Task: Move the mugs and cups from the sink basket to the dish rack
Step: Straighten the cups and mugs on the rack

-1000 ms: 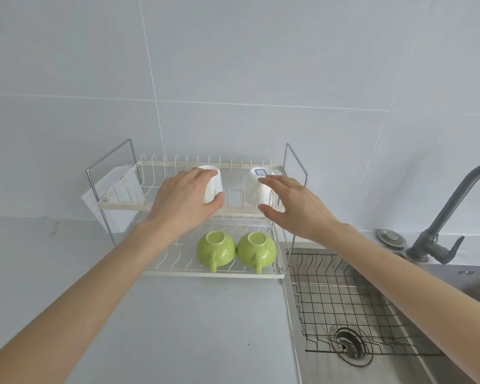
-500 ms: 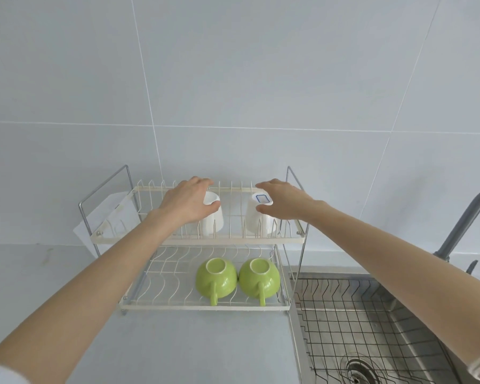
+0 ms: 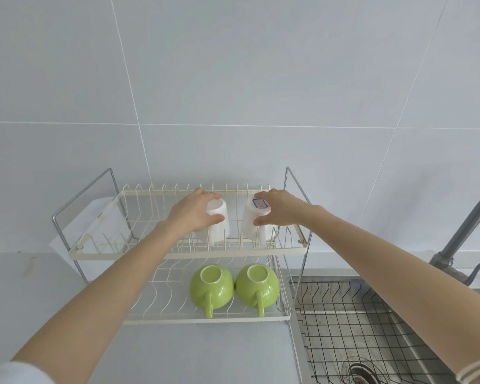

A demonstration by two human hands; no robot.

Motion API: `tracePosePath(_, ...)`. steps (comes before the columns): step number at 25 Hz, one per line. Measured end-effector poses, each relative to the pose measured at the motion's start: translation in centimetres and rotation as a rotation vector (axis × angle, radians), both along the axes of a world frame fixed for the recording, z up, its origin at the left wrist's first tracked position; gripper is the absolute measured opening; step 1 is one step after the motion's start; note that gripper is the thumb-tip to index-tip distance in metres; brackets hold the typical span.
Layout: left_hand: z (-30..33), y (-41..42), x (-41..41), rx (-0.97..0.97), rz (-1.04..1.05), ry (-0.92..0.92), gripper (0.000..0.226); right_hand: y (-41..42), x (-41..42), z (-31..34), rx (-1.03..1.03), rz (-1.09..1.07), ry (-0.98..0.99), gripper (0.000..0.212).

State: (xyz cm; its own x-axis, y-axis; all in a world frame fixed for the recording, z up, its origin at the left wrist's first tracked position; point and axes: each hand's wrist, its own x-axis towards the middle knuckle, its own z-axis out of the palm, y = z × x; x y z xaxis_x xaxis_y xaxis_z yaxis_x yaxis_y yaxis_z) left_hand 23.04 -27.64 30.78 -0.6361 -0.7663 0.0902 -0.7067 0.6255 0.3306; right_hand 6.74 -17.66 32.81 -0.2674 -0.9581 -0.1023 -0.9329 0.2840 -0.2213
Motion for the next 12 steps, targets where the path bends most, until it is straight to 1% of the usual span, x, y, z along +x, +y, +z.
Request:
tracePosePath(5, -0.4, 0.9, -2.6, -0.024, -0.039, 0.004, 0.057, 0.1, -0.3, 0.0, 0.002, -0.012, 0.024, 0.07)
tracePosePath(12, -0.9, 0.9, -2.2, -0.012, -0.04, 0.046, 0.057, 0.3, -0.1, 0.1, -0.003, -0.014, 0.016, 0.071)
